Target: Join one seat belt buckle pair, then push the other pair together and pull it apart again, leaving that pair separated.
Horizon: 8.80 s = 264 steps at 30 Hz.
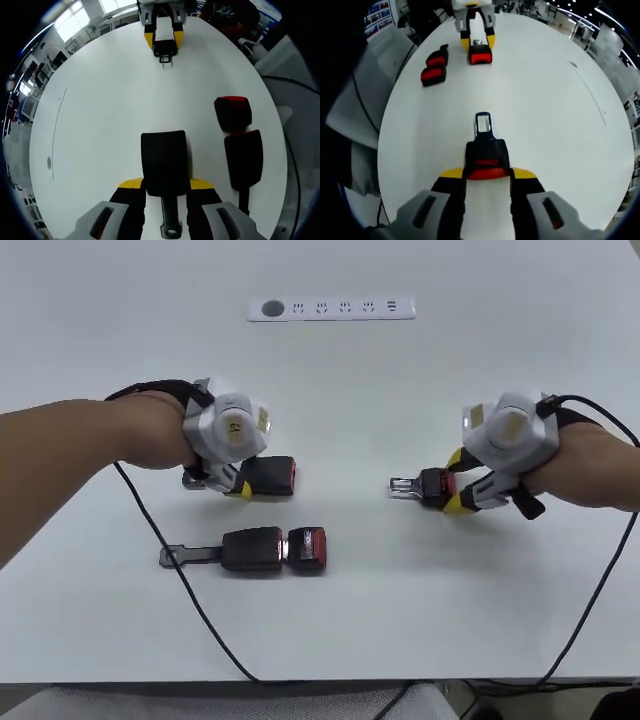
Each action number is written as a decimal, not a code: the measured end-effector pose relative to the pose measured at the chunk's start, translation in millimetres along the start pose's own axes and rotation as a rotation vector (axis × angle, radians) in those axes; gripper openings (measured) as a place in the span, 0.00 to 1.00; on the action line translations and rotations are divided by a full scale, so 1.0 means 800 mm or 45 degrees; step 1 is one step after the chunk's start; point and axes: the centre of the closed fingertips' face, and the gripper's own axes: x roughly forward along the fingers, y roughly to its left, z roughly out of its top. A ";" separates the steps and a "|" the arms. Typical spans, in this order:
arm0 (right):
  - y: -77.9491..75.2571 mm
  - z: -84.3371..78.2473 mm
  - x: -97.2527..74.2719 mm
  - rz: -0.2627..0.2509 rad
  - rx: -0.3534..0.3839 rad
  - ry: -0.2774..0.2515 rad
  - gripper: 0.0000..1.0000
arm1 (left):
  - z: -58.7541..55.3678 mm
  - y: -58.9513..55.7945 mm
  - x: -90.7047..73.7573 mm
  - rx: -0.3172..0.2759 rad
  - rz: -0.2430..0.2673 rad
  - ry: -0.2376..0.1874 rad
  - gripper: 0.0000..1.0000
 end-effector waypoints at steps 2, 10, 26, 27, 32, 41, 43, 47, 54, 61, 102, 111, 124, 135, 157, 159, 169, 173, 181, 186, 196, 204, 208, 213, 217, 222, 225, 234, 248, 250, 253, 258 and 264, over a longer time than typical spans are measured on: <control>0.000 0.004 0.002 -0.001 0.008 -0.002 0.35 | 0.000 0.000 0.000 0.000 -0.003 -0.001 0.32; 0.002 0.029 0.013 0.003 0.007 -0.035 0.35 | -0.001 -0.001 0.000 -0.001 -0.010 -0.007 0.32; 0.008 0.088 0.039 0.018 -0.016 -0.080 0.35 | -0.001 -0.002 0.000 -0.023 -0.016 0.011 0.32; 0.008 0.091 0.041 0.019 -0.012 -0.082 0.35 | -0.001 -0.002 0.000 -0.024 -0.017 0.012 0.32; 0.008 0.111 0.051 -0.011 0.001 -0.106 0.35 | -0.001 -0.001 0.001 -0.031 -0.020 0.019 0.32; 0.007 0.136 0.061 -0.009 -0.009 -0.132 0.35 | -0.002 -0.001 0.001 -0.030 -0.010 0.002 0.32; 0.007 0.139 0.063 -0.011 0.001 -0.131 0.35 | -0.002 -0.001 0.002 -0.026 -0.013 0.010 0.32; 0.007 0.144 0.065 -0.005 0.011 -0.127 0.35 | -0.002 0.000 0.002 -0.026 -0.019 0.025 0.32; 0.007 0.151 0.068 -0.002 0.021 -0.125 0.35 | -0.002 -0.001 0.002 -0.035 -0.015 0.027 0.32; 0.008 0.162 0.065 -0.017 -0.006 -0.137 0.35 | -0.001 -0.001 0.001 -0.036 -0.012 0.030 0.32; 0.007 0.187 0.082 -0.014 -0.006 -0.148 0.33 | 0.000 -0.002 0.000 -0.014 -0.020 0.014 0.30; 0.008 0.191 0.084 -0.031 0.010 -0.133 0.33 | -0.001 -0.002 0.000 -0.039 -0.013 0.015 0.30; 0.009 0.187 0.084 -0.041 -0.022 -0.136 0.34 | 0.000 -0.002 0.001 -0.038 -0.011 0.005 0.31; 0.008 0.181 0.082 -0.043 0.006 -0.149 0.34 | 0.000 -0.001 0.000 -0.067 0.010 -0.011 0.31; 0.005 0.155 0.070 -0.053 -0.020 -0.164 0.35 | -0.001 -0.002 0.000 -0.113 0.021 -0.040 0.31; 0.005 0.146 0.066 -0.058 -0.025 -0.157 0.35 | -0.002 -0.002 -0.001 -0.118 0.025 -0.045 0.31; 0.007 0.099 0.043 -0.094 0.007 -0.133 0.35 | 0.000 -0.003 -0.001 -0.101 0.026 -0.039 0.32; 0.004 0.080 0.032 -0.112 0.015 -0.115 0.35 | 0.000 -0.003 -0.001 -0.093 0.027 -0.028 0.32; 0.008 0.038 0.013 -0.129 -0.024 -0.048 0.36 | -0.003 -0.002 -0.003 -0.115 0.058 -0.036 0.32; 0.005 0.015 0.002 -0.157 0.012 -0.019 0.35 | -0.003 -0.001 -0.003 -0.108 0.064 -0.030 0.32; 0.002 -0.007 -0.009 -0.197 0.078 -0.003 0.33 | -0.003 -0.002 -0.005 -0.090 0.105 -0.022 0.32; 0.002 -0.001 -0.009 -0.234 0.104 -0.004 0.38 | -0.003 0.000 -0.008 -0.127 0.163 -0.048 0.32; 0.007 0.008 -0.018 -0.267 0.136 -0.040 0.44 | -0.004 -0.002 -0.012 -0.089 0.207 -0.020 0.39; 0.020 0.022 -0.033 -0.291 0.177 -0.110 0.49 | -0.007 -0.008 -0.027 -0.139 0.256 -0.038 0.55; 0.026 0.032 -0.053 -0.346 0.266 -0.190 0.53 | -0.008 -0.012 -0.052 -0.257 0.346 -0.098 0.55; 0.044 0.039 -0.068 -0.361 0.290 -0.226 0.59 | -0.017 -0.032 -0.081 -0.308 0.435 -0.141 0.55; 0.060 0.046 -0.072 -0.362 0.326 -0.252 0.66 | -0.026 -0.050 -0.092 -0.351 0.467 -0.183 0.59; 0.087 0.055 -0.077 -0.398 0.362 -0.290 0.78 | -0.058 -0.106 -0.117 -0.655 0.527 -0.297 0.73; 0.123 0.047 -0.093 -0.451 0.460 -0.391 0.84 | -0.094 -0.161 -0.144 -0.841 0.629 -0.355 0.88; 0.122 0.041 -0.093 -0.478 0.466 -0.379 0.88 | -0.105 -0.162 -0.149 -0.873 0.656 -0.345 0.93; 0.124 0.036 -0.091 -0.517 0.463 -0.373 0.95 | -0.110 -0.168 -0.153 -0.913 0.680 -0.317 0.97; 0.132 0.038 -0.087 -0.524 0.494 -0.391 1.00 | -0.115 -0.177 -0.154 -0.925 0.712 -0.324 0.99; 0.139 0.042 -0.085 -0.521 0.494 -0.393 1.00 | -0.115 -0.188 -0.156 -0.940 0.730 -0.300 0.99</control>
